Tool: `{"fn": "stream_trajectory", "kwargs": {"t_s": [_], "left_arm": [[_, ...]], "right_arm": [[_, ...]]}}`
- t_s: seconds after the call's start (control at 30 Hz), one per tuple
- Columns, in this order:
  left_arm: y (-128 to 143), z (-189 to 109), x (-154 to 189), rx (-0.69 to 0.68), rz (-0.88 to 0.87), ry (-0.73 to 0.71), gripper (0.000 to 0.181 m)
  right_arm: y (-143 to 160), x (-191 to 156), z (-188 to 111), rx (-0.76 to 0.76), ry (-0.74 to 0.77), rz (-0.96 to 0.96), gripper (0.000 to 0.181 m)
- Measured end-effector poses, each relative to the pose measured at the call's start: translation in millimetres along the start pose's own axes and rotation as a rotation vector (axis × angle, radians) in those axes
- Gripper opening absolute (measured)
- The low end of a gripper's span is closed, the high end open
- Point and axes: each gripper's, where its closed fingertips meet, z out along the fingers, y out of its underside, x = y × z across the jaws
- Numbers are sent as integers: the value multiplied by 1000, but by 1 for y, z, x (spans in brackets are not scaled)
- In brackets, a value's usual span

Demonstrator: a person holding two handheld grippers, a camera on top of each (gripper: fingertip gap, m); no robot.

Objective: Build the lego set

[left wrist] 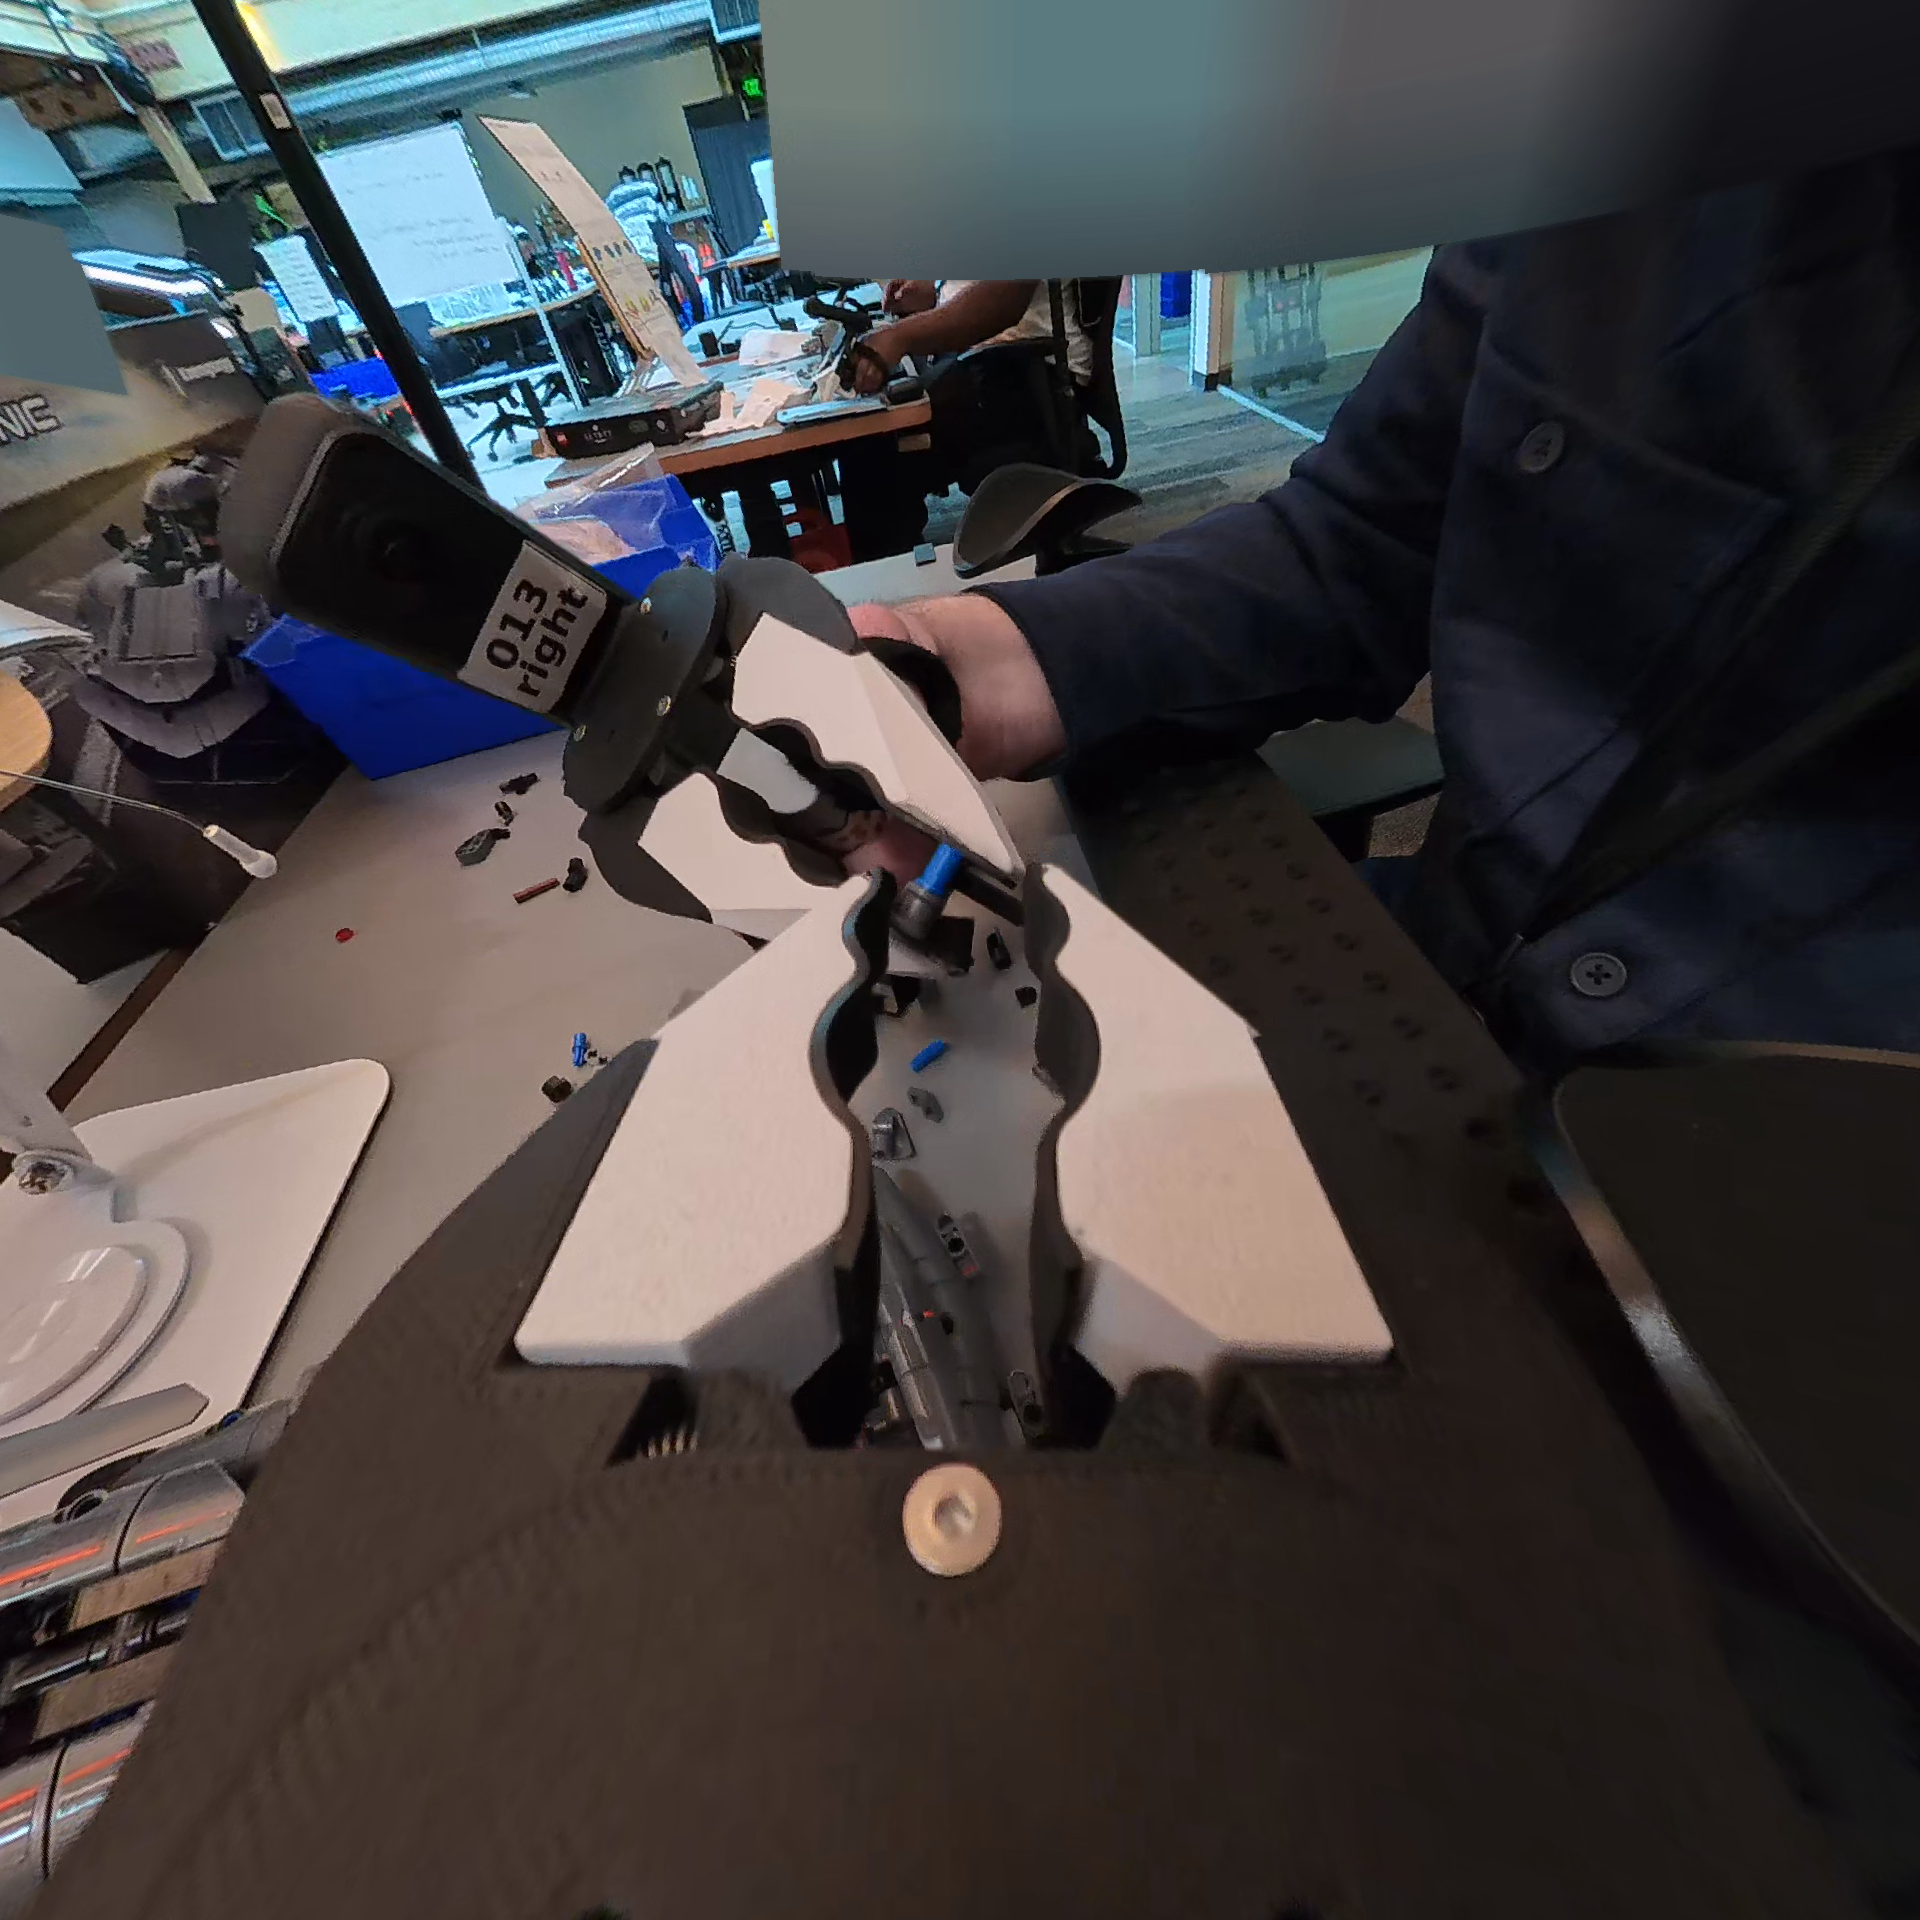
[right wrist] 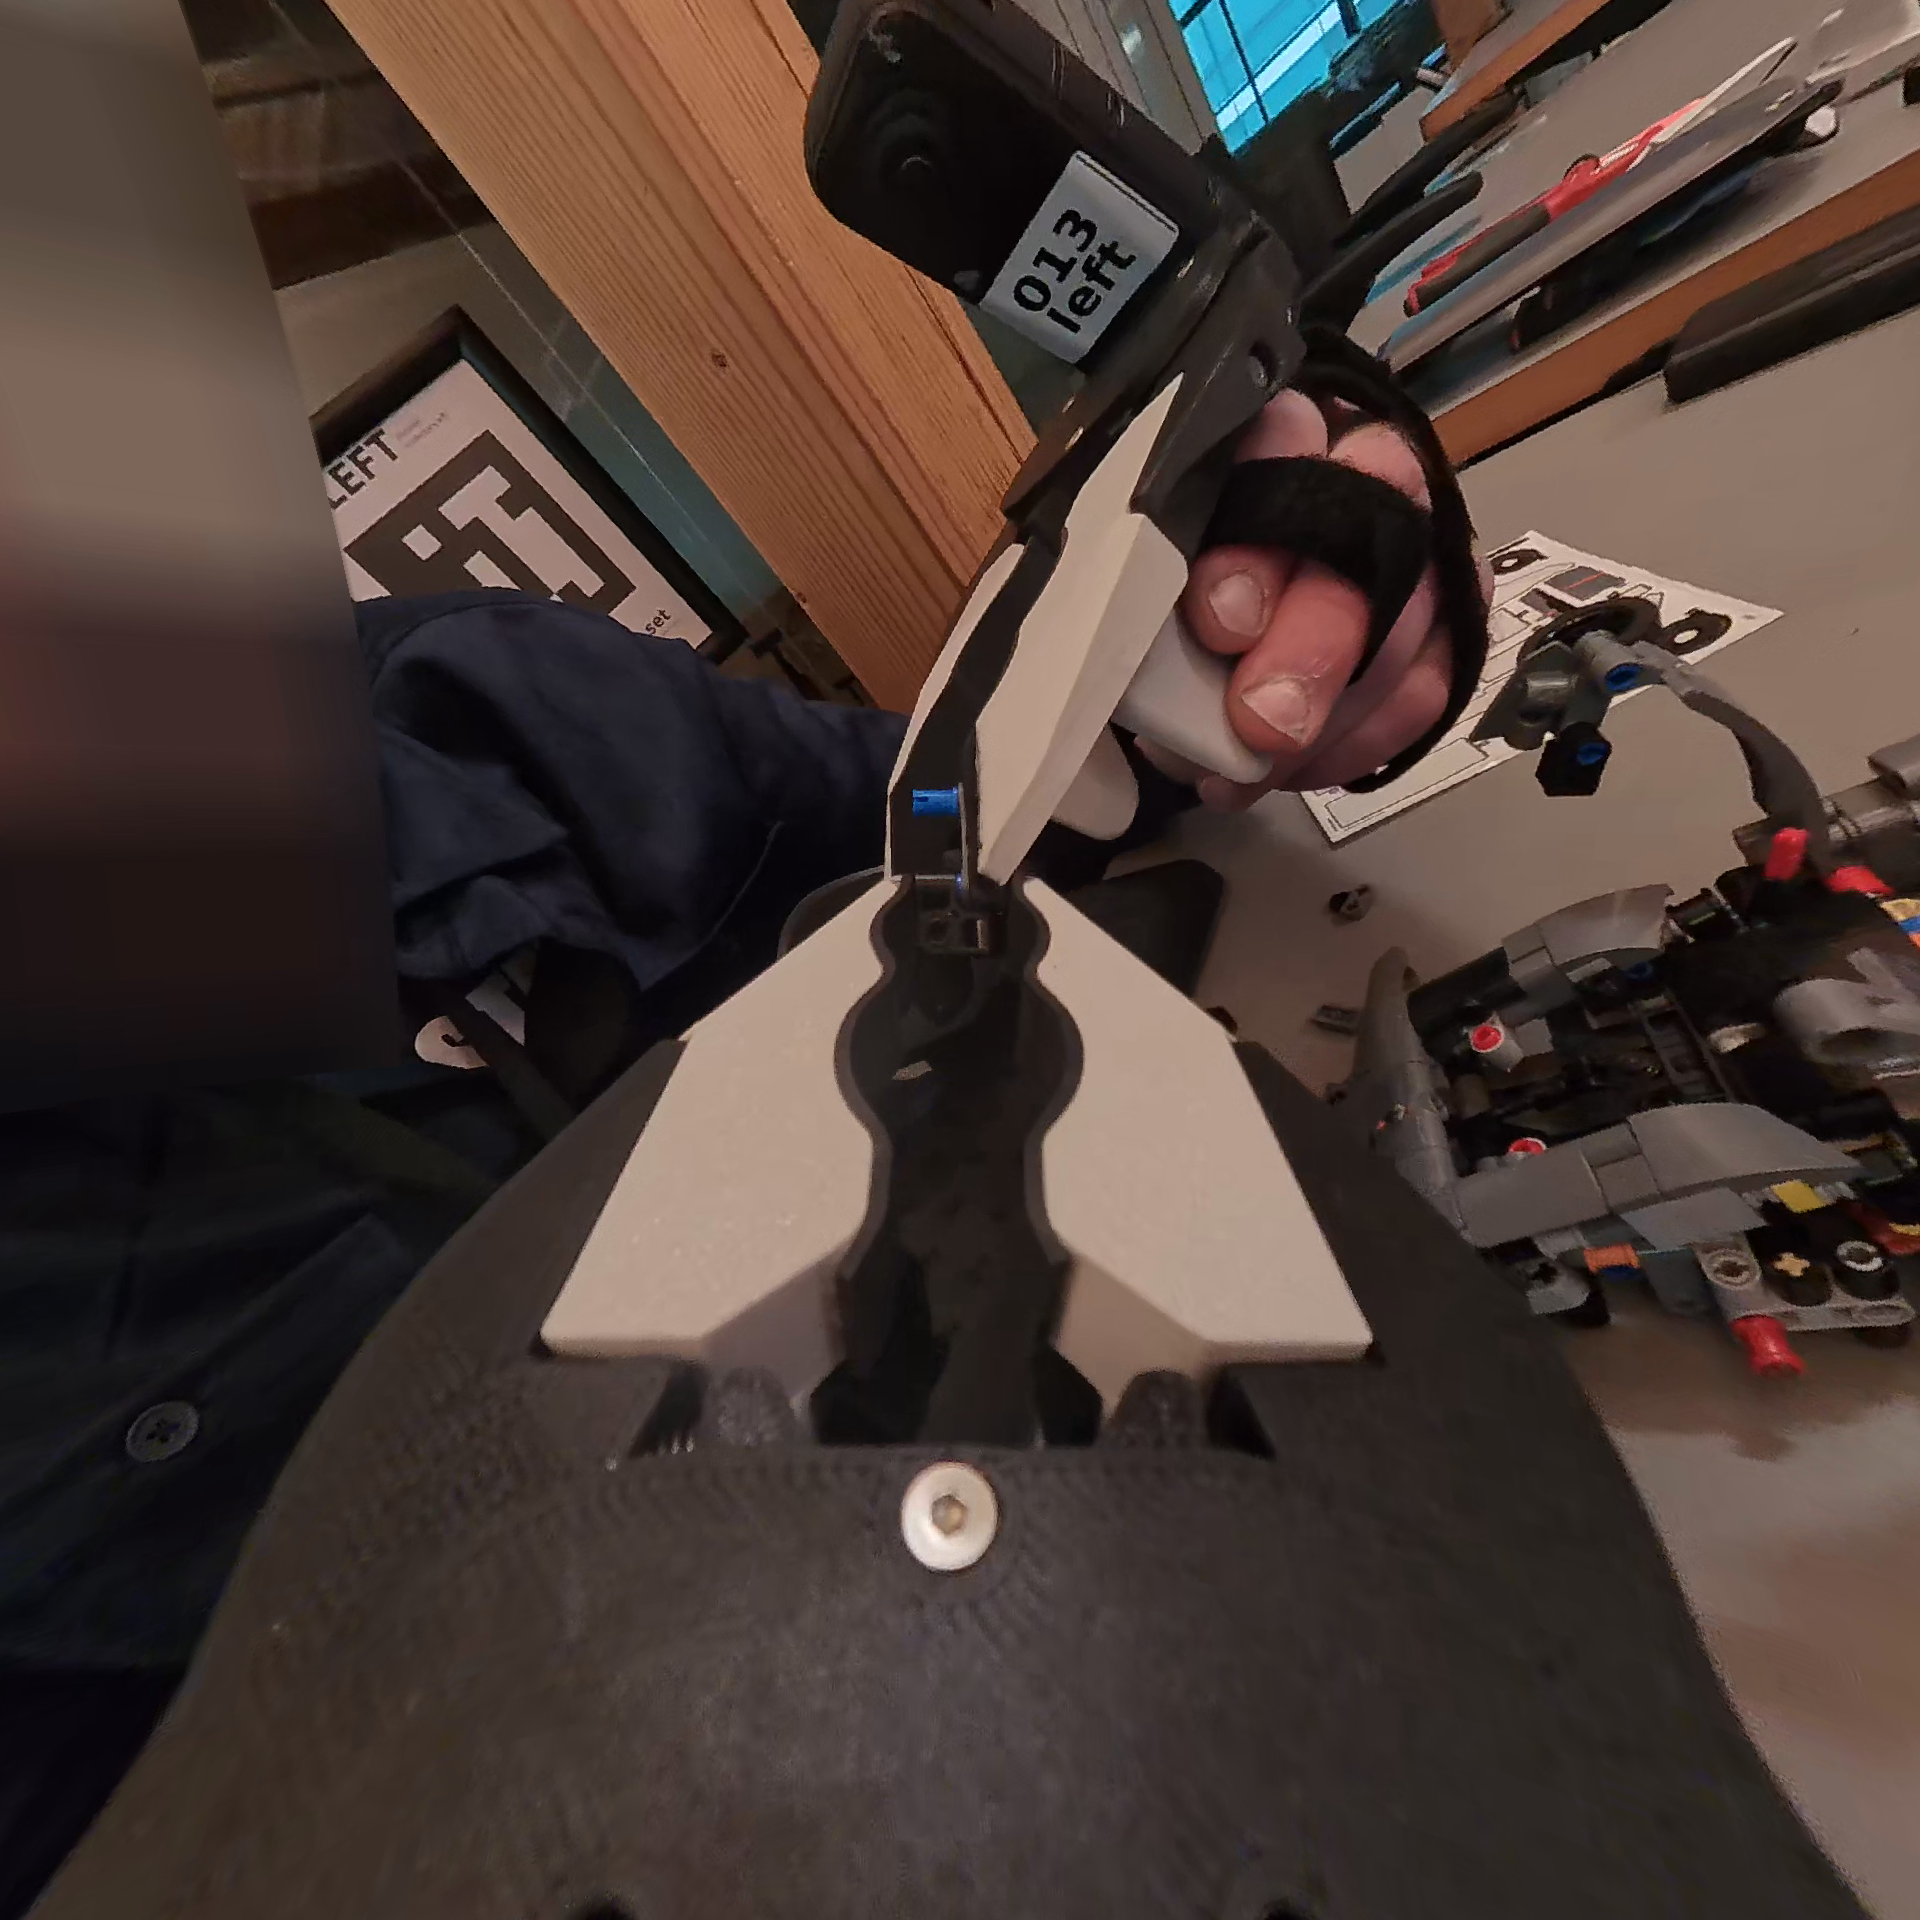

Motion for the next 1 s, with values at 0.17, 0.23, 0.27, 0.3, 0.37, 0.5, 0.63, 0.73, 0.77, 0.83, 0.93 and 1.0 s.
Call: {"fn": "stream_trajectory", "kwargs": {"t_s": [0.17,0.23,0.27,0.3,0.37,0.5,0.63,0.73,0.77,0.83,0.93,1.0], "left_arm": [[4,-3,2,-22,-7,13,12],[5,-4,2,-28,5,12,8],[5,-4,1,-29,10,7,7],[6,-4,0,-35,9,0,7],[5,-6,-6,-32,21,-33,7],[1,-18,-27,11,-2,-133,6],[2,-24,-40,46,-75,-166,7],[7,-23,-47,34,-99,-193,7],[8,-21,-46,30,-92,-193,7],[10,-19,-46,14,-73,-201,7],[19,-14,-45,-64,-16,-223,7],[22,-10,-45,-83,-21,-225,7]], "right_arm": [[6,-2,2,-35,-16,10,14],[8,-2,4,-42,-22,18,14],[8,-1,4,-41,-21,20,14],[7,0,3,-38,-12,20,14],[2,4,1,-14,22,7,15],[-16,22,-17,30,270,-162,28],[-26,26,-29,-19,500,-424,26],[-24,28,-26,-87,591,-538,22],[-25,28,-25,-90,610,-560,21],[-26,28,-25,-88,627,-565,17],[-26,32,-28,-90,642,-544,13],[-20,37,-28,-134,666,-548,8]]}}
